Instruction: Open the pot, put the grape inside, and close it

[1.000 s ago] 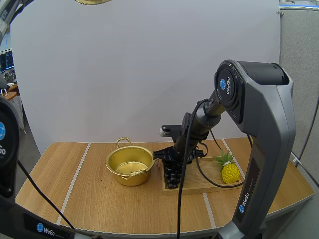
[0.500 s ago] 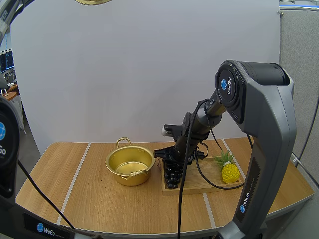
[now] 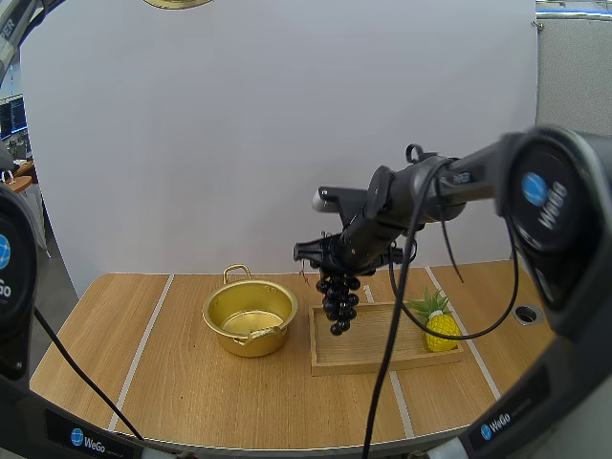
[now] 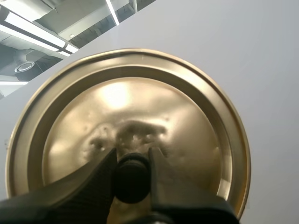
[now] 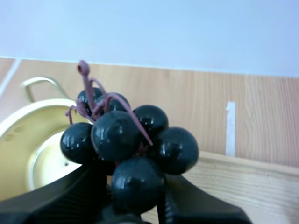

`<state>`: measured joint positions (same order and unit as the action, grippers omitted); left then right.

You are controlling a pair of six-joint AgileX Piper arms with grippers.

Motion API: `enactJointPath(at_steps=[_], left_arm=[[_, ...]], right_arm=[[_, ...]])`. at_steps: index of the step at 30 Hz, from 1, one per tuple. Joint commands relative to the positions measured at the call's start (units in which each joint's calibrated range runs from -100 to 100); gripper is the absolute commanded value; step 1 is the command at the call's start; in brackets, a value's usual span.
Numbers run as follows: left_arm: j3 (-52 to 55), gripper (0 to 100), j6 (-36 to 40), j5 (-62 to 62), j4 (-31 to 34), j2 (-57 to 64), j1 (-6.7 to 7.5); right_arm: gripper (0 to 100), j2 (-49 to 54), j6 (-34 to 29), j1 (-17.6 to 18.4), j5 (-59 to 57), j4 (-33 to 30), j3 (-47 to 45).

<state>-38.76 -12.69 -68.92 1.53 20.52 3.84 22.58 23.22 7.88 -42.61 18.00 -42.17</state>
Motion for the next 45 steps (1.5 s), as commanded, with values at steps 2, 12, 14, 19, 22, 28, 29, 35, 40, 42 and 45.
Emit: enactJointPath(at_steps=[2, 12, 14, 19, 22, 28, 29, 35, 40, 42, 45], left_arm=[[-0.44, 0, 0.71, 2.71, 0.52, 0.44, 0.13], [-0.44, 0, 0.71, 2.71, 0.52, 0.44, 0.13], [-0.44, 0, 0.71, 2.71, 0.52, 0.44, 0.13], [-0.44, 0, 0.71, 2.71, 0.52, 0.44, 0.13], [-0.44, 0, 0.71, 2.71, 0.52, 0.44, 0.13], [-0.44, 0, 0.71, 2.71, 0.52, 0.44, 0.13], [-0.44, 0, 0.71, 2.71, 0.52, 0.44, 0.13], [-0.44, 0, 0.71, 2.71, 0.52, 0.44, 0.13], [-0.44, 0, 0.71, 2.71, 0.52, 0.44, 0.13], [-0.44, 0, 0.71, 2.71, 0.52, 0.44, 0.13], [-0.44, 0, 0.71, 2.71, 0.52, 0.44, 0.13]], right_arm=[[0, 2.69, 2.11, 2.43, -3.48, -0.27, 2.88], [0, 0.63, 1.69, 9.88, -8.88, -0.27, 14.57], [0, -1.09, 1.69, 10.43, -9.84, -0.27, 15.89], [0, -7.63, 1.69, 11.39, -10.33, -0.27, 18.66], [0, -11.46, 1.69, 11.47, -8.88, -0.72, 19.72], [0, -19.69, 2.43, 11.47, -6.97, -1.13, 22.76], [0, -20.69, 2.64, 11.47, -6.56, -1.13, 23.19], [0, -26.56, 3.09, 11.47, -5.81, -1.13, 25.19], [0, -30.29, 3.60, 11.47, -6.55, -1.71, 25.19], [0, -31.41, 3.60, 11.47, -7.61, -2.03, 25.19], [0, -32.79, 3.60, 11.47, -8.78, -2.83, 25.19]])
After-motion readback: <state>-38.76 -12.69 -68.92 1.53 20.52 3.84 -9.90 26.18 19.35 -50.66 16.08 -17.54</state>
